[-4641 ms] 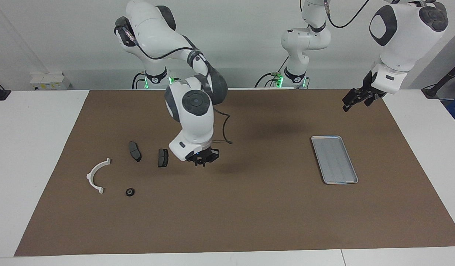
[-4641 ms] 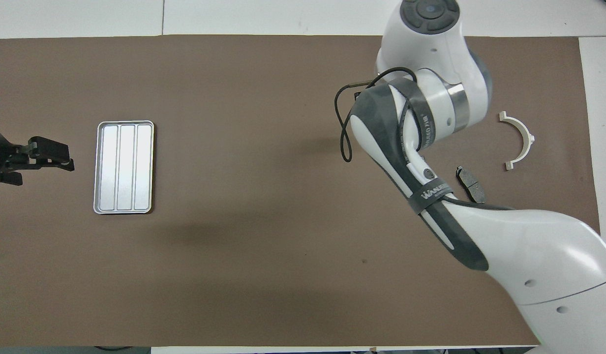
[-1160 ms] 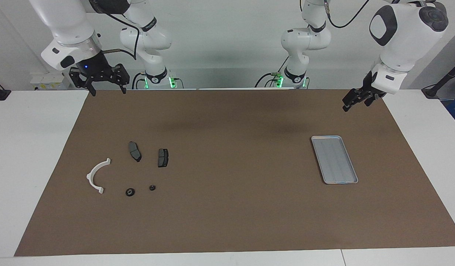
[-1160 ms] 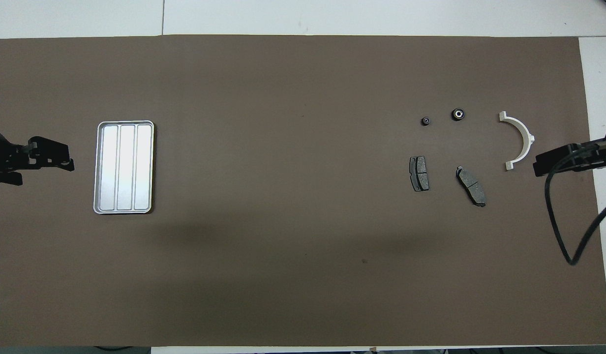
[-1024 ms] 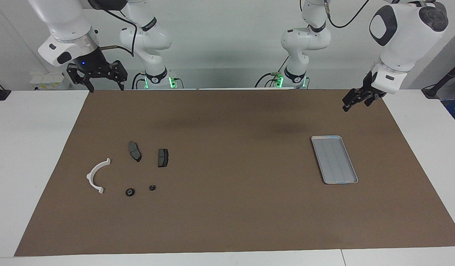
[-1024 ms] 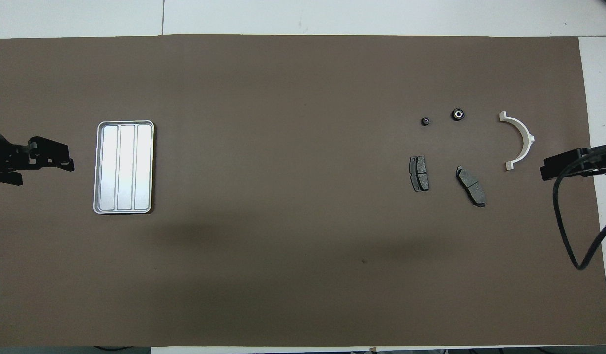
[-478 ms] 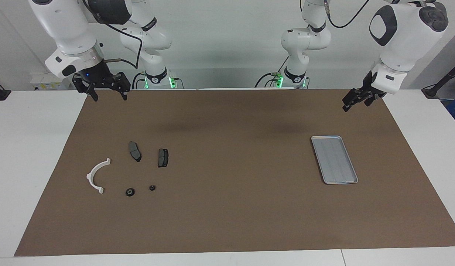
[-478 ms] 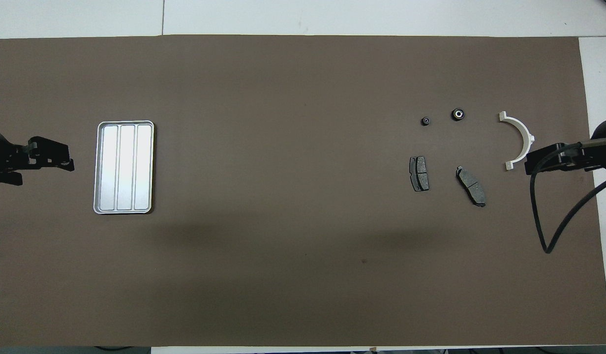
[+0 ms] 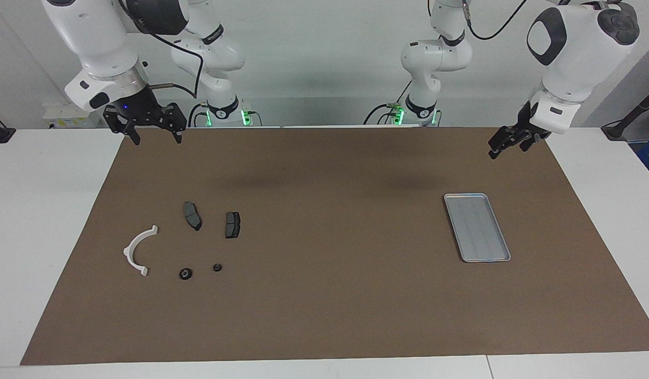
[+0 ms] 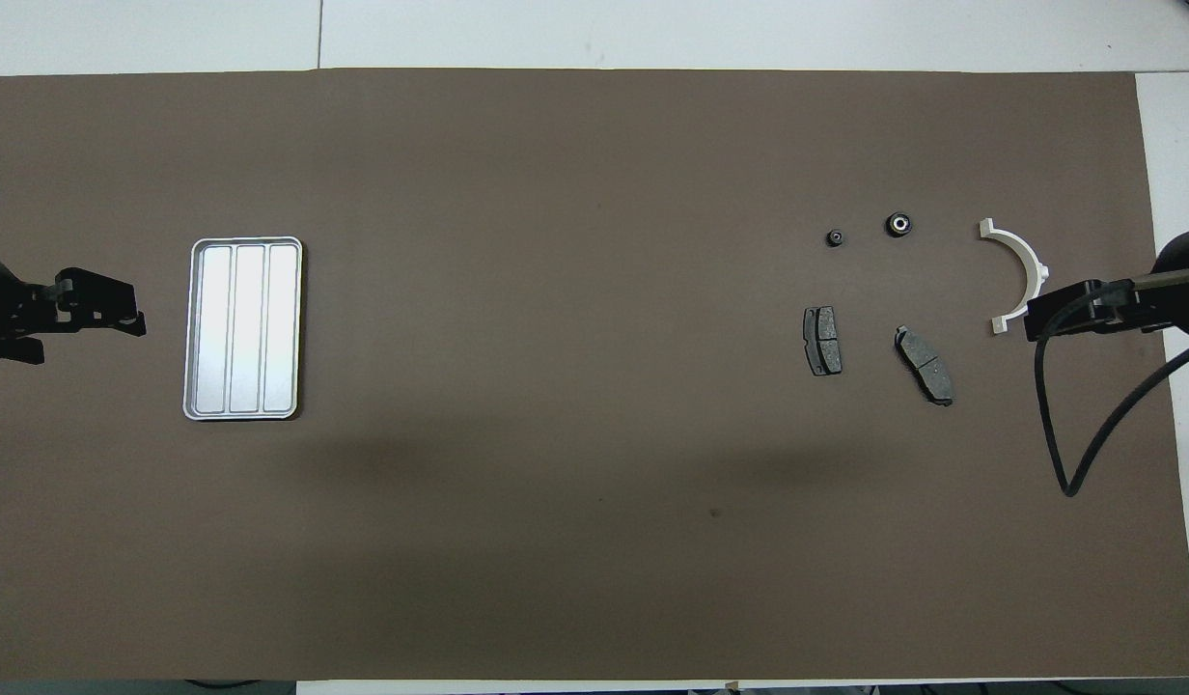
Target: Place bearing gear from tray to pile
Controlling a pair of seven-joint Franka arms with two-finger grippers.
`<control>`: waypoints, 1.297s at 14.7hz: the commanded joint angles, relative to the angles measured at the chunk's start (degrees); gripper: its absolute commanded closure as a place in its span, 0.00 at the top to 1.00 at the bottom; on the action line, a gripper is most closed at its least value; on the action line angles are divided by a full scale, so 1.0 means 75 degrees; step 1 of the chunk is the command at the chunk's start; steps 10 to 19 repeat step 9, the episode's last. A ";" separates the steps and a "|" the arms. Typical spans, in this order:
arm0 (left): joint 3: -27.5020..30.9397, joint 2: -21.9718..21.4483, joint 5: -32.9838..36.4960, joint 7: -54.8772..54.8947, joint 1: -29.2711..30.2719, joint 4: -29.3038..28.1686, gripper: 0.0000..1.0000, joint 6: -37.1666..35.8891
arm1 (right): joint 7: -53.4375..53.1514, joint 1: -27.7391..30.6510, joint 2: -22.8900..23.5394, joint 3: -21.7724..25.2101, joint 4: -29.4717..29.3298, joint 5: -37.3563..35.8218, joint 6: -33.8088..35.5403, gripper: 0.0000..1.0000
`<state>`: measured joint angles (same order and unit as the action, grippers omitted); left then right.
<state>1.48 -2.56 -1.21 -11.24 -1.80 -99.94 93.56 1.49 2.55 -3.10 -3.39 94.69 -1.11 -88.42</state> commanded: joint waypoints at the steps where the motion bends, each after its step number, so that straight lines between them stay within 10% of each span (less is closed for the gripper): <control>1: -0.0010 -0.0104 0.0032 0.0034 0.0030 0.0013 1.00 -0.0111 | 0.0118 0.0000 -0.0078 -0.0005 0.0077 0.0055 -0.0117 1.00; 19: -0.0010 -0.0104 0.0032 0.0034 0.0030 0.0025 1.00 -0.0111 | 0.0141 0.0012 -0.0078 -0.0005 0.0101 0.0008 -0.0211 1.00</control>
